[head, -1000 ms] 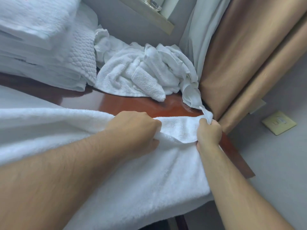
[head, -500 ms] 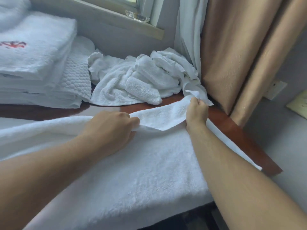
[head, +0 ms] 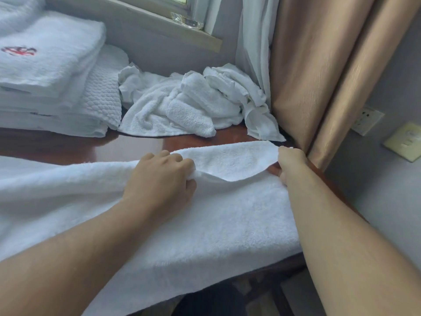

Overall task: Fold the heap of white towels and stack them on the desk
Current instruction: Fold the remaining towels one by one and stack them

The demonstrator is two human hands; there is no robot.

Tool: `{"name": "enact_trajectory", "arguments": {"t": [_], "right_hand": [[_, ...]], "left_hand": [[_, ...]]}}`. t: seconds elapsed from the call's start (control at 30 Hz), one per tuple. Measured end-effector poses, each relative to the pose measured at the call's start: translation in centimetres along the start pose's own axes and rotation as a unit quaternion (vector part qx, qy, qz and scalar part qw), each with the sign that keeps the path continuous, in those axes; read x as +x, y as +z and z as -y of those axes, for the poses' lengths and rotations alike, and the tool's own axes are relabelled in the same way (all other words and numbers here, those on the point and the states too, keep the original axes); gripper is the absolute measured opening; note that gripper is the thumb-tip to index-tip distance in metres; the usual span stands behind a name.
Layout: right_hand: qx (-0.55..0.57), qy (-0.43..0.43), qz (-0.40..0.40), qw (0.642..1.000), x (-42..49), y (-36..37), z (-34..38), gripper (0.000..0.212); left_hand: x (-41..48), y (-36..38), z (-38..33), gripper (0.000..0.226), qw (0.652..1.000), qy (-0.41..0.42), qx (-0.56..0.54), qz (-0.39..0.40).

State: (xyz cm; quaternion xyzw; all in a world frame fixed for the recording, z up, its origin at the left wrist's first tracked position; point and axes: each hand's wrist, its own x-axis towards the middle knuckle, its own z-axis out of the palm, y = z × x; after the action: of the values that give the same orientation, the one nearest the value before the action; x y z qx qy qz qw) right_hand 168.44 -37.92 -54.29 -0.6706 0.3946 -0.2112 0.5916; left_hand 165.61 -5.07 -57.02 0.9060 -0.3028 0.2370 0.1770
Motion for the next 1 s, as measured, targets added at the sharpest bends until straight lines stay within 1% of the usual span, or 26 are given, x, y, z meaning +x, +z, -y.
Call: {"name": "enact_trajectory", "arguments": {"t": [0.03,0.1,0.13,0.2,0.23,0.27,0.33,0.4,0.5,0.6,0.67,0.7,0.77,0.8,0.83,0.87,0.9,0.93,0.97,1.0], "right_hand": [[0.053,0.017,0.002,0.998,-0.1,0.0,0.0,0.020],[0.119,-0.002,-0.038,0.992,-0.6,-0.3,0.2,0.017],[0.116,-0.034,-0.071,0.990,-0.9,-0.5,0.5,0.022],[0.037,-0.127,-0.157,0.979,-1.9,-1.3,0.8,0.029],[-0.004,-0.171,-0.181,0.968,-2.5,-1.8,0.7,0.030],[-0.048,-0.195,-0.188,0.961,-2.9,-2.2,0.2,0.032],[-0.111,-0.194,-0.188,0.956,-3.5,-2.8,-1.3,0.035],[-0.100,-0.186,-0.204,0.956,-3.9,-3.3,-2.8,0.032],[-0.038,-0.196,-0.233,0.952,-4.4,-3.6,-3.4,0.029],[-0.017,-0.216,-0.253,0.943,-5.0,-3.5,-3.3,0.027],[-0.023,-0.223,-0.265,0.938,-5.1,-3.6,-3.2,0.028],[-0.045,-0.219,-0.266,0.938,-5.3,-3.6,-3.2,0.027],[-0.109,-0.203,-0.278,0.933,-5.5,-3.4,-3.0,0.016],[-0.139,-0.205,-0.302,0.921,-5.8,-3.4,-2.7,0.009],[-0.168,-0.229,-0.332,0.900,-6.4,-3.2,-2.3,0.009],[-0.192,-0.279,-0.346,0.875,-7.1,-2.8,-1.7,0.010],[-0.203,-0.339,-0.316,0.862,-7.8,-2.3,-1.2,0.009],[-0.204,-0.374,-0.245,0.871,-8.4,-1.6,-0.8,0.012],[-0.217,-0.365,-0.154,0.892,-9.3,-0.5,-0.7,0.018],[-0.250,-0.328,-0.062,0.909,-10.1,0.6,-0.9,0.024]], "left_hand": [[0.0,-0.1,0.0,0.014,1.000,0.023,0.001,-0.014],[-0.2,-0.5,-0.2,0.014,0.995,0.084,-0.003,-0.057],[-0.3,-0.7,-0.3,0.014,0.990,0.114,-0.010,-0.085],[-0.5,-1.0,-0.6,0.012,0.981,0.157,-0.023,-0.112],[-0.5,-1.0,-0.7,0.016,0.981,0.163,-0.027,-0.105],[-0.5,-1.0,-0.7,0.023,0.982,0.161,-0.030,-0.089],[-0.5,-0.9,-0.4,0.040,0.986,0.153,-0.024,-0.062],[-0.5,-0.9,-0.4,0.047,0.985,0.160,-0.024,-0.061],[-0.6,-1.1,-0.5,0.048,0.980,0.179,-0.027,-0.079],[-0.7,-1.5,-0.6,0.046,0.979,0.185,-0.027,-0.082],[-0.6,-1.5,-0.7,0.045,0.978,0.189,-0.025,-0.080],[-0.6,-1.5,-0.6,0.046,0.978,0.191,-0.023,-0.077],[-0.6,-1.2,-0.6,0.047,0.979,0.193,-0.021,-0.062],[-0.6,-1.2,-0.6,0.048,0.980,0.192,-0.020,-0.050],[-0.7,-1.1,-0.5,0.049,0.981,0.188,-0.021,-0.041],[-0.7,-1.0,-0.4,0.050,0.982,0.183,-0.023,-0.032],[-0.8,-1.0,-0.3,0.051,0.984,0.176,-0.024,-0.024],[-0.8,-0.9,-0.3,0.053,0.986,0.166,-0.022,-0.017],[-0.9,-0.9,-0.3,0.055,0.988,0.152,-0.012,-0.011],[-1.0,-1.0,-0.4,0.057,0.991,0.137,0.001,-0.003]]}}
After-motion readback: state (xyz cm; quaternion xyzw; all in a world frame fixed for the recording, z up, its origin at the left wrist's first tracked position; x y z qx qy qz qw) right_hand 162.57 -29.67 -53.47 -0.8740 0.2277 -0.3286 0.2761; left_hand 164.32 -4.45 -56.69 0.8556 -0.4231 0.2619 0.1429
